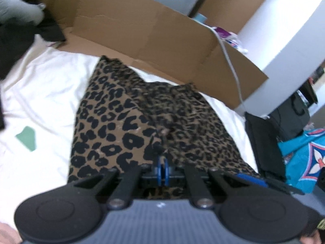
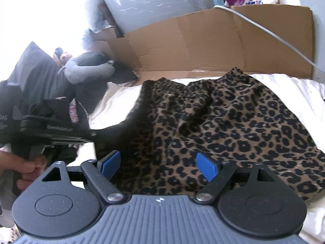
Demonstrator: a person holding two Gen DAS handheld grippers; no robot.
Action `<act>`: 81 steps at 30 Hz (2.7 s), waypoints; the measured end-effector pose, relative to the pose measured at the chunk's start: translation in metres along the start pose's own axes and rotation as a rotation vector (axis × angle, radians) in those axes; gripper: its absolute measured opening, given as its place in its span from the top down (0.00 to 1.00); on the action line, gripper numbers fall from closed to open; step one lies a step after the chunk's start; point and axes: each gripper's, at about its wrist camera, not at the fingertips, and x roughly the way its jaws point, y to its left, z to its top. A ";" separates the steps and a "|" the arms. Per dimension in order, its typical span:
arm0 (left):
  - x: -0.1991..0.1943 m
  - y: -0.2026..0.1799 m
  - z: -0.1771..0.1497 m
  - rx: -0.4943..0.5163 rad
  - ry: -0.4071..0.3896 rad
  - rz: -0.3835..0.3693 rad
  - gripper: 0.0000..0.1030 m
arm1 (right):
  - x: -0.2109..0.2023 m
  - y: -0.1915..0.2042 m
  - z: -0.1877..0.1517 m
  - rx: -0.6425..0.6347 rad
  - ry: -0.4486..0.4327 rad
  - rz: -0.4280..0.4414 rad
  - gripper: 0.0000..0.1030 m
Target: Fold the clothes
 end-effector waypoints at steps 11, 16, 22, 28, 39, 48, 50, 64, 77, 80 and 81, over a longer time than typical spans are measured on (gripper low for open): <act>0.001 -0.029 -0.005 0.028 0.021 -0.084 0.96 | -0.003 0.018 0.001 -0.002 -0.023 0.087 0.30; 0.000 -0.028 -0.006 0.007 0.031 -0.112 0.96 | -0.006 0.025 0.004 -0.021 -0.041 0.119 0.35; -0.002 -0.024 -0.005 -0.009 0.032 -0.131 0.96 | 0.000 0.027 0.004 -0.035 -0.029 0.121 0.40; -0.003 -0.020 -0.005 -0.059 0.035 -0.175 0.96 | 0.013 0.031 0.003 -0.041 -0.006 0.117 0.46; -0.009 -0.018 -0.004 -0.117 0.036 -0.279 0.96 | 0.033 0.038 0.001 0.011 -0.017 0.069 0.50; -0.010 -0.023 -0.010 -0.151 0.042 -0.326 0.95 | 0.037 0.043 0.004 0.029 -0.048 -0.042 0.57; -0.012 -0.025 -0.010 -0.134 0.044 -0.343 0.95 | 0.037 0.046 0.004 0.019 -0.053 -0.067 0.71; -0.046 -0.016 -0.027 -0.136 -0.078 -0.296 0.90 | 0.001 0.001 0.008 0.096 -0.081 -0.103 0.99; -0.021 0.017 -0.059 -0.214 0.013 -0.175 0.85 | -0.035 -0.056 0.018 0.224 -0.114 -0.123 0.99; -0.014 0.010 -0.060 -0.160 0.040 -0.176 0.85 | -0.039 -0.076 0.016 0.264 -0.142 -0.142 0.99; -0.012 0.008 -0.061 -0.145 0.047 -0.175 0.85 | -0.040 -0.083 0.013 0.280 -0.142 -0.149 0.99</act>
